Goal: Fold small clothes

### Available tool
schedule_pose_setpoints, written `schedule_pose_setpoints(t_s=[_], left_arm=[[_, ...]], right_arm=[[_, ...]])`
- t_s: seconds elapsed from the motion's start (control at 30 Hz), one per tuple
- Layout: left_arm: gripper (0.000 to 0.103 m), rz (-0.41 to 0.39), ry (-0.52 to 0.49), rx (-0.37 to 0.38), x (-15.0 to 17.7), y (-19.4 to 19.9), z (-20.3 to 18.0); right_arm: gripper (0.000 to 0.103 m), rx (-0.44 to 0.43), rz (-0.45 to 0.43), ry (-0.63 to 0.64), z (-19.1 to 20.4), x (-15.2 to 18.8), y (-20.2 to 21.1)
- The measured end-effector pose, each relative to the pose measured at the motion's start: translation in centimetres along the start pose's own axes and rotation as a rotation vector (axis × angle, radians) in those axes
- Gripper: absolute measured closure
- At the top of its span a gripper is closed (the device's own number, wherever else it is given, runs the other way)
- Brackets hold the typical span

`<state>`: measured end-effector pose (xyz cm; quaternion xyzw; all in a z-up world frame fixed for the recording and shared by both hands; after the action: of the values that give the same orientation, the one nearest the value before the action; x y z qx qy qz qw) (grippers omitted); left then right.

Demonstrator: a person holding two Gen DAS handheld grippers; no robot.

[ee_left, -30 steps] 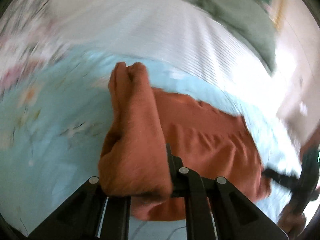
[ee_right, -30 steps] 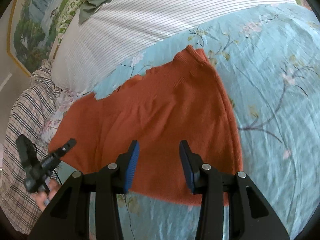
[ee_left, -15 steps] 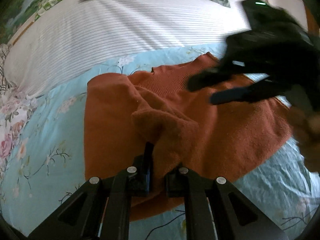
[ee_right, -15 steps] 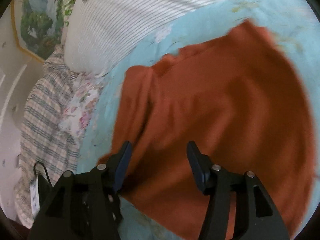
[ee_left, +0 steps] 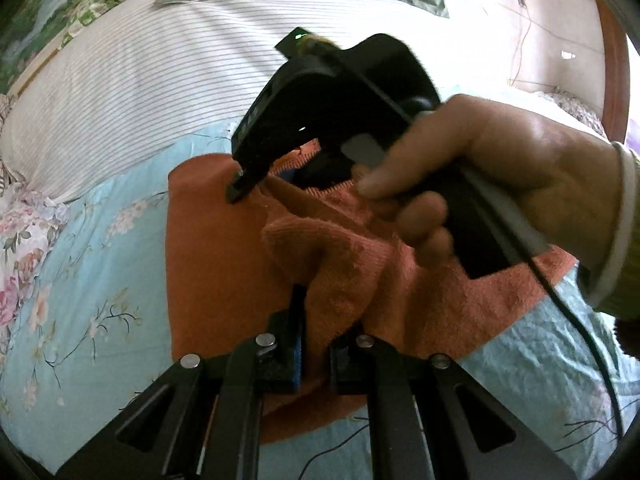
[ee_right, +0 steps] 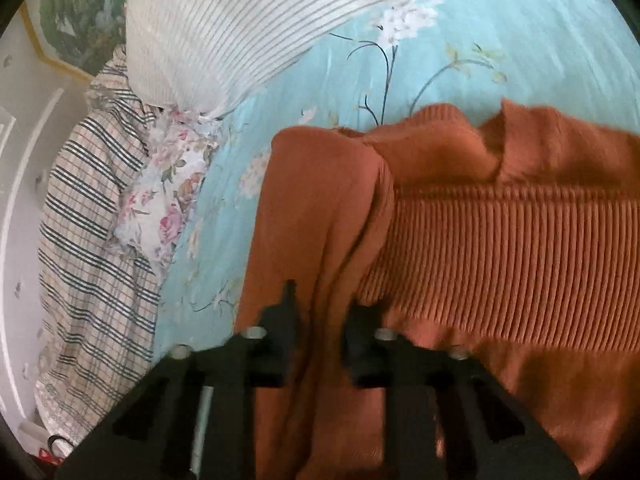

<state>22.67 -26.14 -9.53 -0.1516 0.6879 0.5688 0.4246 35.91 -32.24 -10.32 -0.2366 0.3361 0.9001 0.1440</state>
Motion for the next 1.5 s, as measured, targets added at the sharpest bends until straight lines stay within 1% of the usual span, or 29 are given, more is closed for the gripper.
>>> schedule_pose_setpoints(t_s=[0.1,0.2,0.3,0.33,0.43,0.57,0.63,0.7,0.8,0.9,0.97,1.07,1.13,1.17,1.2,1.27,1.33,1.4,1.43,1.47,1.5], left_arm=[[0.096,-0.010,0.014,0.018,-0.9,1.0,-0.1],[0.096,-0.020,0.040,0.082,-2.2,2.3,-1.0],[0.096,-0.048,0.043,0.165,-3.9,3.8,-3.5],[0.096,-0.050,0.042,0.203,-4.4,4.0,-4.8],[0.096,-0.024,0.029,0.276,-4.6,3.1,-8.2],[0.096,0.023,-0.015,0.327,-3.4,1.6,-12.3],[0.096,0.033,-0.033,0.337,-3.0,1.2,-13.6],[0.096,0.035,-0.051,0.338,-2.7,1.3,-14.7],[0.096,0.023,-0.057,0.356,-2.7,1.9,-15.5],[0.096,0.033,-0.078,0.346,-2.2,1.4,-16.0],[0.096,0.062,-0.083,0.336,-1.5,0.5,-16.1],[0.095,0.097,-0.087,0.330,-0.7,-0.7,-16.0],[0.088,0.113,-0.090,0.324,-0.3,-1.0,-15.8],[0.087,0.119,-0.087,0.328,-0.3,-0.9,-15.6],[0.087,0.120,-0.083,0.334,-0.4,-0.7,-15.3],[0.078,0.127,-0.071,0.349,-0.5,-0.1,-14.5],[0.056,0.125,-0.044,0.356,-0.3,1.1,-13.6],[0.042,0.126,0.001,0.364,-0.3,2.2,-11.9],[0.038,0.126,0.027,0.367,-0.4,2.5,-10.9],[0.037,0.128,0.061,0.362,-0.5,2.8,-9.6],[0.032,0.132,0.088,0.353,-0.6,3.0,-8.6]], right_arm=[[0.088,-0.007,-0.065,0.032,1.1,-0.4,2.9],[0.088,0.002,-0.139,0.046,1.9,-0.6,7.4],[0.088,0.052,-0.197,0.059,1.3,0.2,12.1],[0.088,0.071,-0.208,0.057,0.8,0.7,13.3],[0.088,0.146,-0.217,0.011,-2.1,3.0,16.2],[0.089,0.210,-0.194,-0.088,-6.7,6.9,17.3],[0.089,0.211,-0.200,-0.115,-8.0,7.9,17.7],[0.089,0.206,-0.222,-0.107,-8.2,8.3,18.5],[0.089,0.195,-0.272,-0.077,-7.8,8.0,19.9],[0.089,0.209,-0.249,-0.085,-8.6,8.2,19.3],[0.089,0.225,-0.223,-0.098,-9.4,8.8,18.4],[0.088,0.238,-0.208,-0.124,-10.2,9.6,17.8],[0.086,0.235,-0.215,-0.146,-10.6,10.0,17.8],[0.085,0.239,-0.218,-0.148,-10.6,10.1,17.9],[0.082,0.253,-0.218,-0.148,-10.5,10.2,18.0],[0.079,0.278,-0.217,-0.142,-10.1,10.4,18.4],[0.068,0.316,-0.216,-0.131,-9.6,10.6,19.1],[0.049,0.332,-0.232,-0.120,-9.0,10.9,19.9],[0.045,0.340,-0.240,-0.116,-8.8,11.0,20.3],[0.042,0.350,-0.245,-0.111,-8.5,11.2,20.6],[0.042,0.357,-0.246,-0.108,-8.4,11.4,20.9]])
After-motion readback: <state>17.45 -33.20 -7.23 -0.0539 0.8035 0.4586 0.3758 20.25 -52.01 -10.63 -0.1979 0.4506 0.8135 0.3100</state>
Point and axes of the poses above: each gripper's, at about its wrist camera, not at the fingertips, and y roughly against the way its jaws point, z to its left, x to its underside, the point moved 5 cm from there along -y, roughly the way its jaws point, and after that the axes turned 13 degrees about y, right-handed, at the moved point
